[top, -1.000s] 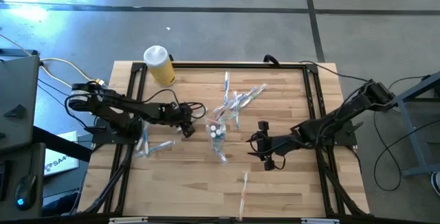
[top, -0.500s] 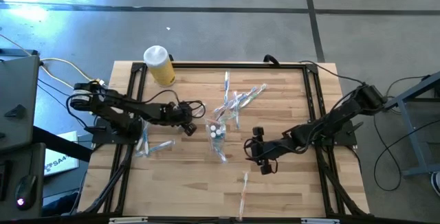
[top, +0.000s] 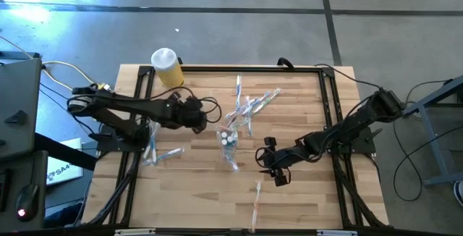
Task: Pick & Place toothbrushing station
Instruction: Put the green toothbrush into the transparent organizer
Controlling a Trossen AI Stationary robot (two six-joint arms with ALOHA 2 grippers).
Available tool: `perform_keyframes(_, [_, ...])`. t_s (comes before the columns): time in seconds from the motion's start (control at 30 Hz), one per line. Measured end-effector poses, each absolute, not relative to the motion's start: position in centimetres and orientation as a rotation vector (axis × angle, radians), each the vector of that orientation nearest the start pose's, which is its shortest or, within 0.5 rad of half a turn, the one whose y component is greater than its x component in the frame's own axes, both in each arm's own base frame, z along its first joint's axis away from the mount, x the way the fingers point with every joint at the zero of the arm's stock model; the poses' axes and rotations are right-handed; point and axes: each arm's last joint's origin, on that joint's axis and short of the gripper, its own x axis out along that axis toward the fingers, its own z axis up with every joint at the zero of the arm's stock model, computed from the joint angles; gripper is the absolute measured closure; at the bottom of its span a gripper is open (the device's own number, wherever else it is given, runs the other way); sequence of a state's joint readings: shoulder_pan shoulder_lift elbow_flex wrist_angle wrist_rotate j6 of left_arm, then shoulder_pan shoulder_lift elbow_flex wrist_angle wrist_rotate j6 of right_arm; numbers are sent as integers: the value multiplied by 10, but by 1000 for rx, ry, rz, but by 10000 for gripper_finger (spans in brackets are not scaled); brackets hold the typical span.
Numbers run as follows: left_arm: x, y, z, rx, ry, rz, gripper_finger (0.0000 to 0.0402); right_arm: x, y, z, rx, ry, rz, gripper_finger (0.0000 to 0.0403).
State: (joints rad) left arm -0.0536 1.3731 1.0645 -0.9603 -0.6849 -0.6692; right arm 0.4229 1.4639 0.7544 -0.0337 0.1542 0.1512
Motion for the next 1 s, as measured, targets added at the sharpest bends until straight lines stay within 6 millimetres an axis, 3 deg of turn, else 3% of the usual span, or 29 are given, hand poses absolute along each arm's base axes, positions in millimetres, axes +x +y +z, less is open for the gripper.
perform_keyframes(0.1, [246, -12, 290, -67, 864, 923, 393, 264, 114, 186, -65, 741, 200, 204])
perform_keyframes(0.27, [241, -53, 307, 22, 731, 863, 393, 263, 115, 186, -52, 747, 221, 204])
perform_keyframes(0.63, [211, -161, 318, -4, 290, 620, 394, 262, 121, 177, -108, 620, 297, 204])
perform_keyframes(0.73, [209, -180, 309, 3, 253, 555, 394, 264, 121, 181, -125, 574, 314, 204])
perform_keyframes(0.87, [216, -190, 291, 19, 244, 498, 394, 268, 122, 188, -113, 494, 318, 204])
perform_keyframes(1.0, [229, -207, 297, 109, 206, 315, 394, 272, 122, 213, -59, 289, 281, 204])
